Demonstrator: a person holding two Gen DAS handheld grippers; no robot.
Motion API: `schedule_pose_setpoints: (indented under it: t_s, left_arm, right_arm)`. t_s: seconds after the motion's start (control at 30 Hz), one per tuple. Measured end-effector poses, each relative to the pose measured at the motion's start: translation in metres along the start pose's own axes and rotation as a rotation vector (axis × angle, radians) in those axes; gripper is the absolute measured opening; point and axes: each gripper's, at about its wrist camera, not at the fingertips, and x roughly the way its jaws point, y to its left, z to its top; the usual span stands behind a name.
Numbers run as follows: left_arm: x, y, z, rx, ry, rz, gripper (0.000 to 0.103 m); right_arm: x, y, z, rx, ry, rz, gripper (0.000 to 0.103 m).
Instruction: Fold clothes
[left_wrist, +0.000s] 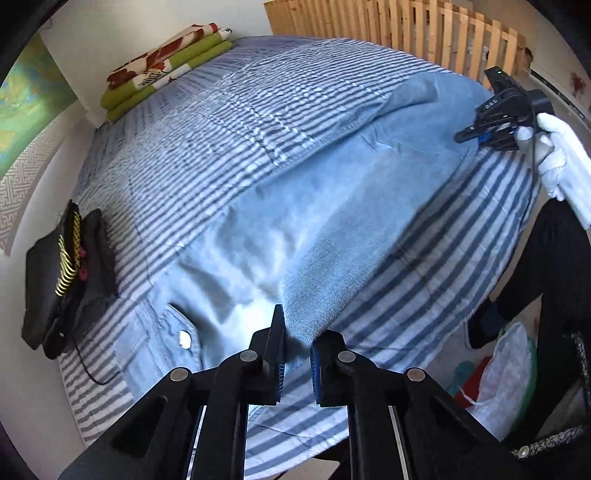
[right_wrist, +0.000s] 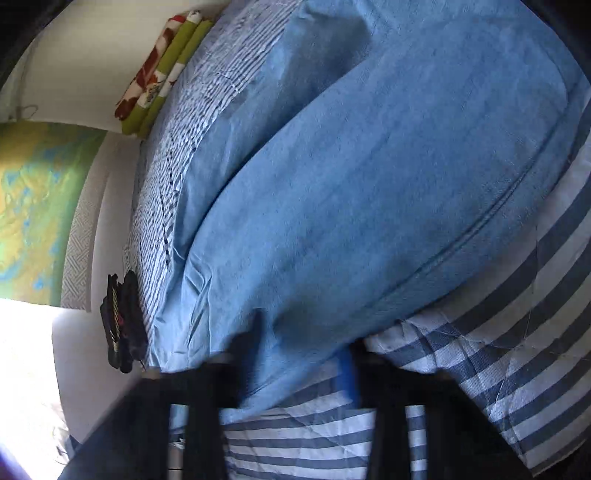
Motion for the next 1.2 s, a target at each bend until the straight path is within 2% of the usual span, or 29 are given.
schedule_pose_setpoints:
  t_s: [0.13, 0.3, 0.47, 0.53, 0.63, 0.7, 0.73, 0.77, 0.83, 0.87, 0.9, 0.93, 0.97, 1.0, 1.07, 1.2]
  left_arm:
    - [-0.004, 0.023, 0.023, -0.056, -0.006, -0.016, 0.012]
    - [-0.012, 0.038, 0.033, -0.098, -0.003, -0.048, 0.011]
    - [-0.02, 0.021, 0.023, -0.041, 0.014, -0.058, 0.011]
    - [-0.019, 0.001, 0.012, -0.015, 0.029, -0.062, 0.011]
    - [0.0, -0.045, -0.017, 0.073, 0.091, -0.127, 0.011]
    - [0.029, -0.075, -0.038, 0.145, 0.174, -0.174, 0.012]
    - [0.046, -0.088, -0.046, 0.164, 0.224, -0.166, 0.013]
    - [0.057, -0.095, -0.051, 0.175, 0.256, -0.157, 0.017]
    - [0.063, -0.1, -0.053, 0.161, 0.291, -0.191, 0.033]
    - [0.057, -0.099, -0.051, 0.15, 0.283, -0.215, 0.039]
    - [0.048, -0.097, -0.049, 0.137, 0.273, -0.228, 0.039]
    - [0.038, -0.094, -0.046, 0.122, 0.262, -0.257, 0.039]
    - [0.027, -0.091, -0.042, 0.105, 0.247, -0.278, 0.04]
    - [0.016, -0.087, -0.036, 0.091, 0.22, -0.278, 0.04]
    - [0.003, -0.081, -0.02, 0.07, 0.173, -0.258, 0.04]
    - [0.005, -0.079, 0.021, 0.077, 0.096, -0.218, 0.04]
  right_arm:
    - [-0.017, 0.032, 0.015, 0.006, -0.033, 0.033, 0.004]
    - [-0.032, 0.062, 0.032, 0.008, -0.039, 0.03, 0.004]
    - [-0.043, 0.084, 0.026, -0.074, -0.07, -0.021, 0.004]
    - [-0.048, 0.077, 0.018, -0.105, -0.075, -0.04, 0.003]
    - [-0.049, 0.05, -0.003, -0.179, -0.109, -0.136, 0.003]
    - [-0.038, 0.021, -0.014, -0.181, -0.097, -0.177, 0.003]
    - [-0.027, 0.008, -0.018, -0.188, -0.074, -0.19, 0.004]
    - [-0.016, -0.005, -0.023, -0.205, -0.043, -0.193, 0.004]
    - [-0.012, -0.02, -0.032, -0.238, -0.014, -0.154, 0.009]
    - [-0.021, -0.027, -0.038, -0.259, -0.005, -0.112, 0.01]
    - [-0.033, -0.034, -0.043, -0.274, -0.009, -0.073, 0.01]
    - [-0.054, -0.044, -0.049, -0.286, -0.039, -0.026, 0.011]
    - [-0.074, -0.054, -0.049, -0.282, -0.084, -0.011, 0.017]
    - [-0.089, -0.062, -0.047, -0.263, -0.131, -0.011, 0.028]
    - [-0.129, -0.094, -0.032, -0.176, -0.267, -0.041, 0.042]
    - [-0.171, -0.155, 0.026, 0.033, -0.437, -0.128, 0.043]
